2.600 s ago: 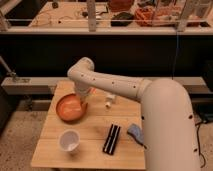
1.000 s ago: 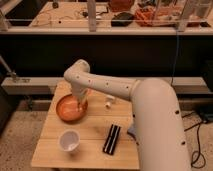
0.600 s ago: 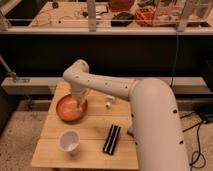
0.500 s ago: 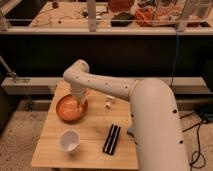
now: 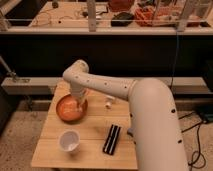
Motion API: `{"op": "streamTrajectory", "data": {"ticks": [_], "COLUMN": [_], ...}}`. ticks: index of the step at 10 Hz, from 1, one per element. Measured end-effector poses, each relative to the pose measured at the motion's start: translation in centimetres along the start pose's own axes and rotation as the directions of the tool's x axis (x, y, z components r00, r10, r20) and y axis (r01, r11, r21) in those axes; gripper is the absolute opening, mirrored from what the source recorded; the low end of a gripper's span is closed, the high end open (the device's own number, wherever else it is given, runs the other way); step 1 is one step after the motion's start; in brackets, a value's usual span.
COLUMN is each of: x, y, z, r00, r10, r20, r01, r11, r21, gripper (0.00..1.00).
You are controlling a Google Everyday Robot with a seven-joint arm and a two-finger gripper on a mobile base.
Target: Place the pepper in the ceramic bowl
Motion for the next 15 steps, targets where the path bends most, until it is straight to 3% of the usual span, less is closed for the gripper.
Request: {"op": "streamTrajectory", "data": {"ticks": [4,11,15], "x": [0.07,0.04,0.03], "y": [-0.01,-0.15,-0.18], "z": [0.12,0.32,0.46], "r00": [1.000,1.000,1.000], "r10": [-0.005,-0.017,-0.022], "r20": [0.002,0.004,0.006], "r01": [0.005,0.017,0.023], "r11": [1.000,1.000,1.000], "r21": [-0.003,-0.007,-0.010], "gripper": [0.14,0.14,0.20]}}
